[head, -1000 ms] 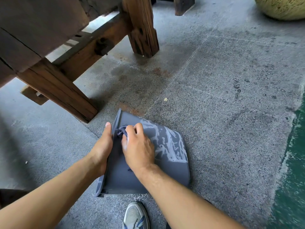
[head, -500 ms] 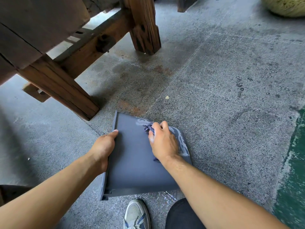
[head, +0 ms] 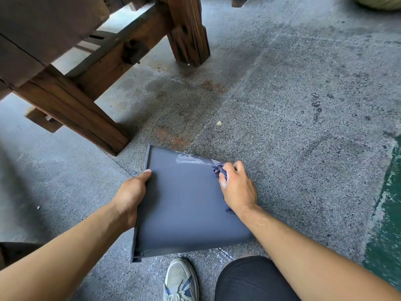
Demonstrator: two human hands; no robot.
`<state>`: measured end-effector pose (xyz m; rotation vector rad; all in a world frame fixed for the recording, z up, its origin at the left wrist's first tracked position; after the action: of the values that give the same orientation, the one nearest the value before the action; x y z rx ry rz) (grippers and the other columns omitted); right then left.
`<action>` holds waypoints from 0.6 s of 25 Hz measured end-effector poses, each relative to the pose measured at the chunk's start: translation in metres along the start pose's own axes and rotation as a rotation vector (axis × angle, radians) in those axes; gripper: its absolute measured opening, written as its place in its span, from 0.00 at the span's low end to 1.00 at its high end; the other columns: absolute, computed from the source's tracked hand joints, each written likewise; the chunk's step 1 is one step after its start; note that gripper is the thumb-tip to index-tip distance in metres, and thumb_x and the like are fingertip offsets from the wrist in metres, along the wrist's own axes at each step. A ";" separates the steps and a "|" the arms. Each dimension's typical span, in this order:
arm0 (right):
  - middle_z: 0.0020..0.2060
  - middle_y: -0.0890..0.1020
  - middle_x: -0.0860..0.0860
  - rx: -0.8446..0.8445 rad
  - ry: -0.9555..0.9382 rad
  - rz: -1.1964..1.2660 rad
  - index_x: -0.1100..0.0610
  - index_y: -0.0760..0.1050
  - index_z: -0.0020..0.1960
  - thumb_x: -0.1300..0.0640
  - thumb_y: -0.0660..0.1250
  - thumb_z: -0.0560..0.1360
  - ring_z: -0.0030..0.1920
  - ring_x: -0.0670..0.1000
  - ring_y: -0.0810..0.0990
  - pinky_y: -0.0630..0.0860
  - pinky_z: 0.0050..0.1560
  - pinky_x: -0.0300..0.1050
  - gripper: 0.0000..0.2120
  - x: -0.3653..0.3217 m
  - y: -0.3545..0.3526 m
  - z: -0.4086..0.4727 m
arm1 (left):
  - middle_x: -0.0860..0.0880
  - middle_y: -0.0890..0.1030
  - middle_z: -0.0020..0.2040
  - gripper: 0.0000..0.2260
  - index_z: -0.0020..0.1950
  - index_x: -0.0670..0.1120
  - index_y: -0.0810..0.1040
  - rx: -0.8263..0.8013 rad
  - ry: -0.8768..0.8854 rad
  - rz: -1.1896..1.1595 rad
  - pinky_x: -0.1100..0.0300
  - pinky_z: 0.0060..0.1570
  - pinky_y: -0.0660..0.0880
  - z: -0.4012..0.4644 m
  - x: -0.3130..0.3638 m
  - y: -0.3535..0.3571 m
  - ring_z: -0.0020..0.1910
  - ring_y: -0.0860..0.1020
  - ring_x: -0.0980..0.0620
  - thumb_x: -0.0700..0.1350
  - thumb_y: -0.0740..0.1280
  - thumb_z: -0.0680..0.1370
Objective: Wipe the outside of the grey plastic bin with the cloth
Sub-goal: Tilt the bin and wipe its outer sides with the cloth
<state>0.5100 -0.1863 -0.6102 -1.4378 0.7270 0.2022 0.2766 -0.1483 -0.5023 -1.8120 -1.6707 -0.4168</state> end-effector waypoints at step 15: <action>0.54 0.77 0.56 -0.046 0.355 0.083 0.55 0.77 0.56 0.51 0.63 0.81 0.45 0.59 0.78 0.71 0.41 0.46 0.10 0.071 0.012 -0.011 | 0.44 0.89 0.43 0.16 0.51 0.46 0.82 -0.069 0.064 -0.044 0.51 0.42 0.82 0.011 -0.006 -0.007 0.35 0.87 0.46 0.56 0.61 0.83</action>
<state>0.5547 -0.2159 -0.6598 -1.5062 1.0786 0.0256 0.2666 -0.1459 -0.5121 -1.7946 -1.6728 -0.5518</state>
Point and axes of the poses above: each hand's wrist, its own z-axis towards the middle knuckle, its own y-axis out of the palm, x = y × z, the point moved 2 cm from there along z, towards the middle knuckle
